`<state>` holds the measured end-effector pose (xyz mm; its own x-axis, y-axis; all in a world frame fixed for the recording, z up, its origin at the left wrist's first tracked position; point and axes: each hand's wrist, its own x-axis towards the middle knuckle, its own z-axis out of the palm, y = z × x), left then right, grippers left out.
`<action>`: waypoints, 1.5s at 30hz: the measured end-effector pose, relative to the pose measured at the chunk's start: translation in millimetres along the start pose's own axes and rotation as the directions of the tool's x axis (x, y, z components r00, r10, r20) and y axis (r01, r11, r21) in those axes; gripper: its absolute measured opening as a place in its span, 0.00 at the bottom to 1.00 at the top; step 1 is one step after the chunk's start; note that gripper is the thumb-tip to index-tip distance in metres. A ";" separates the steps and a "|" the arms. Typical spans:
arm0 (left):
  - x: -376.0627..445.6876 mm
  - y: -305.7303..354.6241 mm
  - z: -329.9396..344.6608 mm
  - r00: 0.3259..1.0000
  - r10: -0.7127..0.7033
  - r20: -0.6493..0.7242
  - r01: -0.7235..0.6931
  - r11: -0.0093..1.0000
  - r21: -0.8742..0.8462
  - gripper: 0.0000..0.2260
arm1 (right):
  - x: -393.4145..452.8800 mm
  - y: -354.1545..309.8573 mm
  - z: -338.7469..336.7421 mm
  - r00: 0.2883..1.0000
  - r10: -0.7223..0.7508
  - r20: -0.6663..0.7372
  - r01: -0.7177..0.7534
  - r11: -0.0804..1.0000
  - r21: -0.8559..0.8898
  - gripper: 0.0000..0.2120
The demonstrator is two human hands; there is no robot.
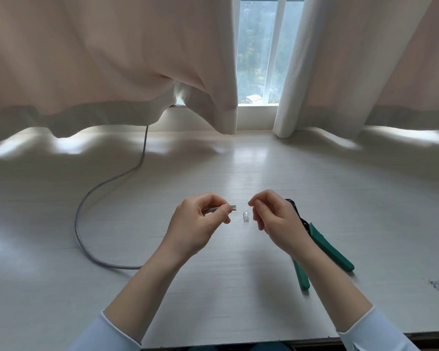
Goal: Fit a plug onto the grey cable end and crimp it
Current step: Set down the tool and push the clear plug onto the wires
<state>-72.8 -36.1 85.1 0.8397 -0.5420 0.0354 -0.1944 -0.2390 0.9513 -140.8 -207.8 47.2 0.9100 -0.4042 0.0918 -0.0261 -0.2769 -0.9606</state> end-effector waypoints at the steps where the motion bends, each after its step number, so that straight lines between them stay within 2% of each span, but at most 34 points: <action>1: 0.1 0.1 0.1 1.000 -0.007 -0.003 0.007 1.000 -0.012 0.05 | 1.6 4.9 -1.9 1.000 0.010 -0.010 -0.011 0.999 -0.053 0.10; 4: 0.6 -0.7 0.3 1.000 -0.020 -0.007 0.020 0.999 -0.026 0.06 | 5.8 19.0 -7.2 1.000 -0.001 -0.003 0.000 0.962 -0.273 0.09; 7: 0.0 -1.3 -0.4 1.000 -0.023 -0.009 0.023 0.999 -0.036 0.07 | 11.6 31.8 -10.4 0.994 -0.059 0.096 0.100 0.855 -0.510 0.11; 10: -0.9 -1.8 -1.5 1.000 -0.016 -0.009 0.015 0.999 -0.042 0.07 | 17.5 40.4 -10.9 0.981 -0.042 0.192 0.154 0.768 -0.621 0.14; 14: -1.0 -3.5 -2.8 1.000 -0.006 -0.002 0.006 0.999 -0.046 0.06 | 24.1 42.6 -10.7 0.969 -0.022 0.247 0.180 0.748 -0.639 0.16; 20: -1.0 -4.9 -3.3 1.000 -0.004 0.014 0.005 0.999 -0.041 0.07 | 33.8 45.6 -10.5 0.948 -0.004 0.319 0.243 0.660 -0.711 0.16; 28: -1.0 -4.4 -1.7 1.000 -0.014 0.018 0.014 0.999 -0.040 0.06 | 40.2 48.1 -10.9 0.936 -0.025 0.351 0.285 0.637 -0.716 0.15; 39: -2.1 -4.1 -3.5 0.999 -0.008 0.040 0.009 0.999 -0.038 0.08 | 40.1 59.1 -8.0 0.946 -0.093 0.311 0.303 0.603 -0.738 0.10; 45: -2.2 -3.3 -4.0 0.999 -0.023 0.033 0.024 0.999 -0.039 0.06 | 38.2 65.9 -7.4 0.945 -0.151 0.291 0.321 0.610 -0.724 0.08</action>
<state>-71.9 -30.9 83.0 0.8267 -0.5626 0.0034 -0.1540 -0.2204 0.9632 -110.8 -248.0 -10.6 0.9840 -0.0863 0.1557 -0.0236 -0.9301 -0.3664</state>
